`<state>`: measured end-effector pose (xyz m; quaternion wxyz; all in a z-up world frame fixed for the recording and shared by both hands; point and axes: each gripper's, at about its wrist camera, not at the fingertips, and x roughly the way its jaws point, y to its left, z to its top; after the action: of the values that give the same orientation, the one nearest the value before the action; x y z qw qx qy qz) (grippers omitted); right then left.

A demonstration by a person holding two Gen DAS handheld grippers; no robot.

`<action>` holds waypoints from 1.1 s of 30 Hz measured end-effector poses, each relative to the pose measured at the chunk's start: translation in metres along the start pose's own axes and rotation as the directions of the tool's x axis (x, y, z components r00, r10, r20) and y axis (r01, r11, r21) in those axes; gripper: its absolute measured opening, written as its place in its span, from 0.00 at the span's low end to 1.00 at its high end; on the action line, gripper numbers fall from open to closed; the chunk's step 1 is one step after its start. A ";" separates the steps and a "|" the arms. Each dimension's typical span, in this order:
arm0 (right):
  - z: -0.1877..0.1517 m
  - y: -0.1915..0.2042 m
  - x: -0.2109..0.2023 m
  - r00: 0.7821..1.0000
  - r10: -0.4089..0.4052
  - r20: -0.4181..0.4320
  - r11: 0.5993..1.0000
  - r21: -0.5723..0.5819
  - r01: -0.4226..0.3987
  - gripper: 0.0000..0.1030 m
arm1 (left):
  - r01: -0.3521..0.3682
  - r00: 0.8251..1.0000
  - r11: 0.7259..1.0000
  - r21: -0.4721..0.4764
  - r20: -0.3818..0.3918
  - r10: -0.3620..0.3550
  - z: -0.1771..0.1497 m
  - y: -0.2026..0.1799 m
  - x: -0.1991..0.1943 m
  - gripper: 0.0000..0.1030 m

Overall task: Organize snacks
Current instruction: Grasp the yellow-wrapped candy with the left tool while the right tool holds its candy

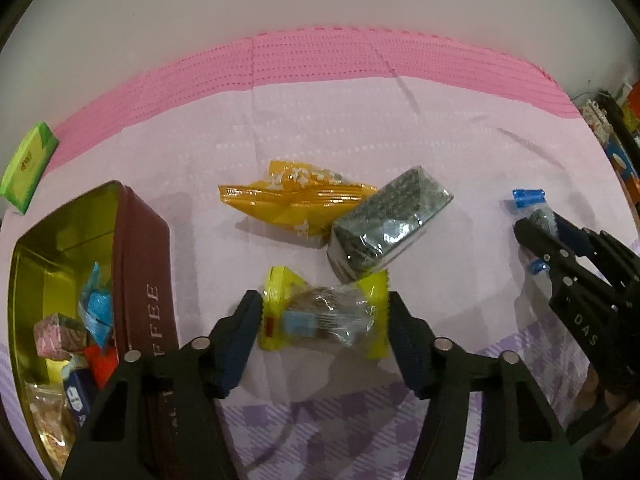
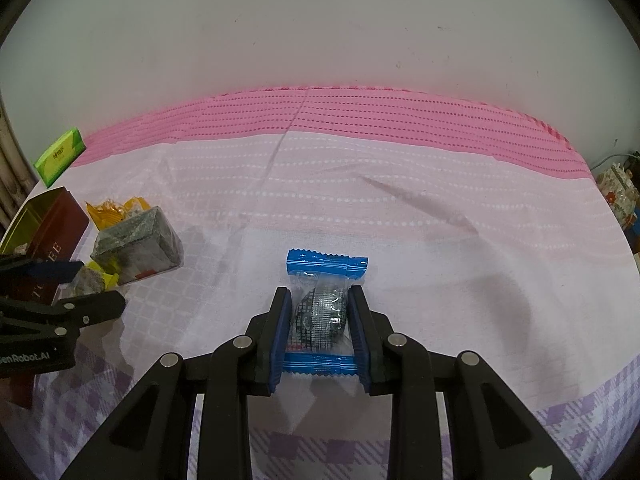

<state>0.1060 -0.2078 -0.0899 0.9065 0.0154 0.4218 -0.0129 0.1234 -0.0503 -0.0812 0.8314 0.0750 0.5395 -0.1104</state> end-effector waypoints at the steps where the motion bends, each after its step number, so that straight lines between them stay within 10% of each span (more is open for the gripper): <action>1: 0.000 0.000 0.000 1.000 0.000 0.000 1.000 0.000 0.000 0.26 | 0.000 1.000 1.000 0.002 0.002 0.000 0.000 0.000 0.000 0.56; 33: 0.001 0.000 0.000 1.000 -0.001 0.000 1.000 0.001 0.001 0.26 | 0.040 0.998 0.998 -0.049 0.058 -0.037 -0.023 0.019 -0.054 0.39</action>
<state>0.1068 -0.2075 -0.0894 0.9064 0.0157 0.4220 -0.0138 0.0863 -0.0208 -0.0410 0.8459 0.0403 0.5193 -0.1149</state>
